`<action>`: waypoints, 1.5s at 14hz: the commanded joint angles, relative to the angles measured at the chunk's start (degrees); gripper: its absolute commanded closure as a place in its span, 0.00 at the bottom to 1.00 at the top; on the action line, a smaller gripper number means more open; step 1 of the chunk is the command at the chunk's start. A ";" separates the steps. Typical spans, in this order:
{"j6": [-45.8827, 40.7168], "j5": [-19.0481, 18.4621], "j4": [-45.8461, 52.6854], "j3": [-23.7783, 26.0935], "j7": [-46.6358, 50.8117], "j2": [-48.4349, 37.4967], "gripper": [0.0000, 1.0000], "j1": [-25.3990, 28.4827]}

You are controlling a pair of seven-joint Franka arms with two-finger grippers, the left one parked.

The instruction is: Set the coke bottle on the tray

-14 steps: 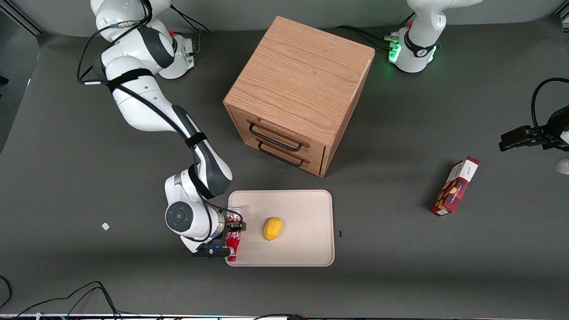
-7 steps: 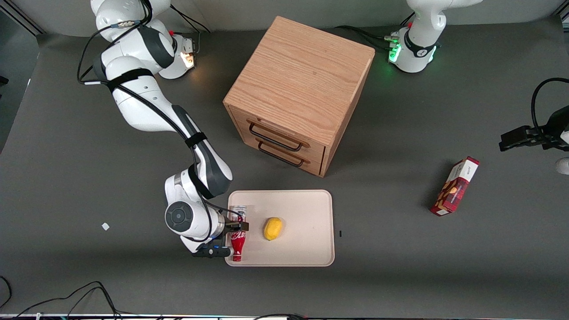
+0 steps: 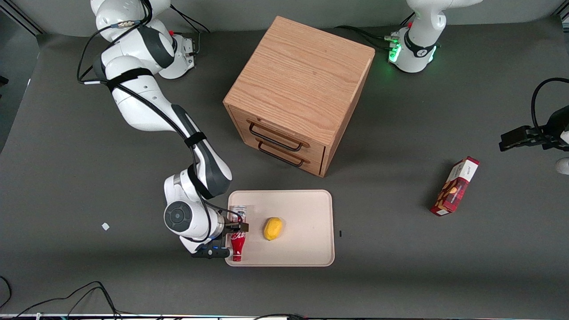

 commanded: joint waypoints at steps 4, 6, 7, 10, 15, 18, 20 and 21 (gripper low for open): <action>-8.44 1.09 -4.92 -0.14 3.51 -9.12 0.00 -1.57; -10.47 1.00 -13.60 -0.05 2.47 -16.67 0.00 -3.76; -10.57 1.00 -19.14 0.04 2.20 -21.32 0.00 -4.73; -10.74 1.00 -33.21 0.47 -1.12 -34.51 0.00 -7.98; -12.06 0.91 -51.94 8.19 -6.58 -55.34 0.00 -21.49; -15.56 1.09 -56.45 6.13 -10.54 -63.62 0.00 -20.50; -18.73 1.52 -56.37 -3.87 -12.64 -67.32 0.00 -12.17; -20.74 1.62 -55.93 -7.40 -13.35 -69.16 0.00 -9.52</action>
